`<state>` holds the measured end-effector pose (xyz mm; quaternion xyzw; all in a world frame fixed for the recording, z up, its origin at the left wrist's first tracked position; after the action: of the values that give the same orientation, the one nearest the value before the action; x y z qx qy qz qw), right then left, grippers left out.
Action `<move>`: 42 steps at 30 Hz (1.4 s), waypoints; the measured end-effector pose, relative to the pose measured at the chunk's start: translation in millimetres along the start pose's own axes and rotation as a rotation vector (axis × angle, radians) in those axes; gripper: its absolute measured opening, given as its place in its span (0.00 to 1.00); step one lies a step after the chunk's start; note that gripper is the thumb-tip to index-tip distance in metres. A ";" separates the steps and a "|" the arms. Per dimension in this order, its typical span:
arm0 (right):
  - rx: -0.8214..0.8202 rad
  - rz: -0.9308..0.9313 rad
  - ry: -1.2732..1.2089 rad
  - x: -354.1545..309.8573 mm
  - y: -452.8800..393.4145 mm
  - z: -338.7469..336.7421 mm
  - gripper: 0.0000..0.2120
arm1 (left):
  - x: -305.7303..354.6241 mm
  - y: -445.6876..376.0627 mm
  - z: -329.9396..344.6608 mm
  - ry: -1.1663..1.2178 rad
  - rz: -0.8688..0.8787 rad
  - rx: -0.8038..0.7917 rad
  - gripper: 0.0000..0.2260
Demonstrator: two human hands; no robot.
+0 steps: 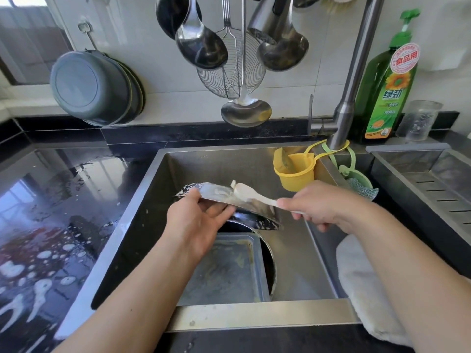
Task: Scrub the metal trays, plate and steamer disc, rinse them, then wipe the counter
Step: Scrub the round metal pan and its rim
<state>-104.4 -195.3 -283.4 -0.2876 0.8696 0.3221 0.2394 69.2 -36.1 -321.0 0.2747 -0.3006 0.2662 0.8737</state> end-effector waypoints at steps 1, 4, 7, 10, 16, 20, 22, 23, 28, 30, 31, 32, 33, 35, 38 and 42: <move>0.010 -0.020 0.005 -5.5 -1.3 5.0 0.23 | -2.5 0.9 0.2 -0.024 -0.011 0.001 0.14; 0.028 -0.053 -0.013 -15.3 -5.7 16.1 0.23 | -6.9 1.9 -3.1 -0.052 -0.041 0.021 0.13; 0.065 0.002 0.051 -3.4 -4.0 3.1 0.22 | -2.3 -0.7 -4.4 -0.007 -0.005 0.030 0.12; 0.076 0.008 0.026 1.6 -3.6 -1.4 0.22 | 1.7 1.1 6.7 -0.017 0.017 -0.069 0.12; 0.070 -0.104 -0.162 -11.1 -9.9 7.1 0.23 | -5.6 6.8 17.7 -0.172 -0.007 -0.118 0.11; -0.035 -0.134 -0.109 -14.2 -9.4 21.2 0.24 | -5.3 4.1 6.2 -0.122 -0.006 -0.031 0.08; -0.056 -0.094 -0.064 -13.6 -6.2 21.5 0.25 | -4.1 2.2 0.6 -0.123 -0.012 -0.002 0.08; -0.034 -0.068 -0.032 -10.4 -5.9 16.2 0.24 | -3.5 0.4 -2.2 -0.120 -0.015 0.009 0.09; -0.069 0.008 0.080 -0.2 -6.5 18.8 0.22 | 1.1 -8.8 -17.6 -0.074 -0.013 0.066 0.12; -0.063 0.016 0.111 -3.8 -7.4 20.8 0.23 | 2.8 -12.5 -22.6 -0.061 -0.007 0.088 0.13; -0.024 0.023 0.128 -4.4 -7.2 14.7 0.22 | 3.8 -14.6 -24.1 -0.056 0.000 0.094 0.13; 0.006 0.024 0.138 -4.2 -6.9 8.5 0.22 | 4.3 -16.1 -24.8 -0.049 0.007 0.098 0.13; 0.003 0.022 0.141 -3.7 -6.4 5.8 0.22 | 3.9 -16.8 -25.6 -0.042 0.009 0.103 0.13; -0.067 0.021 0.145 -2.6 -4.5 12.7 0.22 | 4.0 -17.0 -26.6 -0.033 0.011 0.106 0.12; -0.046 0.030 0.154 -1.6 -5.7 14.2 0.22 | 5.1 -18.0 -29.5 0.003 0.020 0.130 0.11; -0.080 0.128 0.076 20.1 -5.6 5.5 0.22 | 9.0 -15.0 -30.8 0.036 0.050 0.152 0.11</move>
<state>-113.9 -201.9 -301.6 -0.2528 0.8811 0.3602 0.1735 96.4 -24.3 -340.4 0.3279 -0.2705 0.3149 0.8486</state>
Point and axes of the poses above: each hand's wrist, its own y-axis away from the middle knuckle, its own z-axis out of the palm, x = y × z, the point moved 10 cm from there along -y, towards the middle knuckle, and after that the axes turned 7 degrees about -x, right-handed, at the moved point
